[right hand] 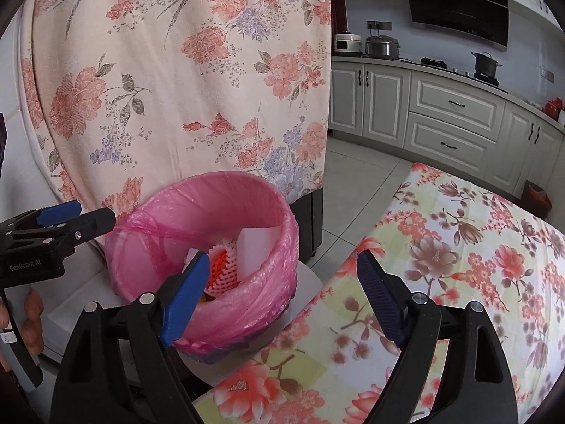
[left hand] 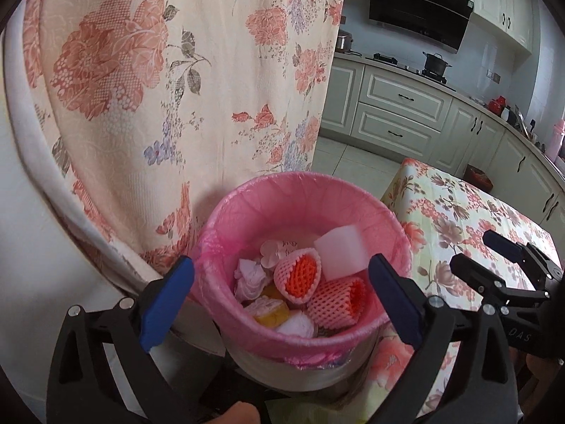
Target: Collect trash
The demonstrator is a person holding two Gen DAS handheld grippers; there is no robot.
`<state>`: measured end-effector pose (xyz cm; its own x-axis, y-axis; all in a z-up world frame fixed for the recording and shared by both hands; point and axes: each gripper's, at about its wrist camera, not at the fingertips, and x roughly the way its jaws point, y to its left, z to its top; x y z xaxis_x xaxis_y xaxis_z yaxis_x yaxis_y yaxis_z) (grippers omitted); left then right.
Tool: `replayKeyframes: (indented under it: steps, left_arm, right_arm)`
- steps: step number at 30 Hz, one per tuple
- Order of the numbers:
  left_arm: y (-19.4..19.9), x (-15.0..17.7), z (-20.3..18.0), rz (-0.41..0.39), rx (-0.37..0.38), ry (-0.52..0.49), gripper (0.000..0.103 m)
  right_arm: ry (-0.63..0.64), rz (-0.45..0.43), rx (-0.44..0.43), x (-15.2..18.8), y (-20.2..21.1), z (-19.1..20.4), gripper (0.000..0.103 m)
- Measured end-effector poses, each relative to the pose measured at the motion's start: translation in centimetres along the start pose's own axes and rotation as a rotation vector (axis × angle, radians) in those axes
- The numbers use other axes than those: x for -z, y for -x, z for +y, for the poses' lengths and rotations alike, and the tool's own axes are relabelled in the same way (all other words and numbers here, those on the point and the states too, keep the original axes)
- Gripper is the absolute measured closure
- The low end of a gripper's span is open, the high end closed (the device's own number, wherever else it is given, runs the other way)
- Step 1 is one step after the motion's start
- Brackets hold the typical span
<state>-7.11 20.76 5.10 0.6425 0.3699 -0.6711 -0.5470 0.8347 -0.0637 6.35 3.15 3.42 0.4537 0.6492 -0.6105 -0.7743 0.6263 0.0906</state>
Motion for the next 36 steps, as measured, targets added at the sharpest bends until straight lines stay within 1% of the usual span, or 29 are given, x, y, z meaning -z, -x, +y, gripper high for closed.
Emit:
replayKeyframes:
  steps: [8,17,36]
  left_arm:
    - [2.5,2.3,1.2,0.029,-0.057,-0.012,0.005]
    - [3.1,4.2,1.7,0.056,-0.054,-0.015,0.005]
    - [2.9,4.1,1.1,0.056,-0.041,-0.022,0.005]
  right_arm:
    - [0.026,-0.008,-0.027,1.1,2.4,2.1,0.019]
    - [0.046,-0.005,-0.042,1.8,3.1,3.6,0.019]
    - [0.036,-0.005,-0.046,1.6,3.1,3.2,0.019]
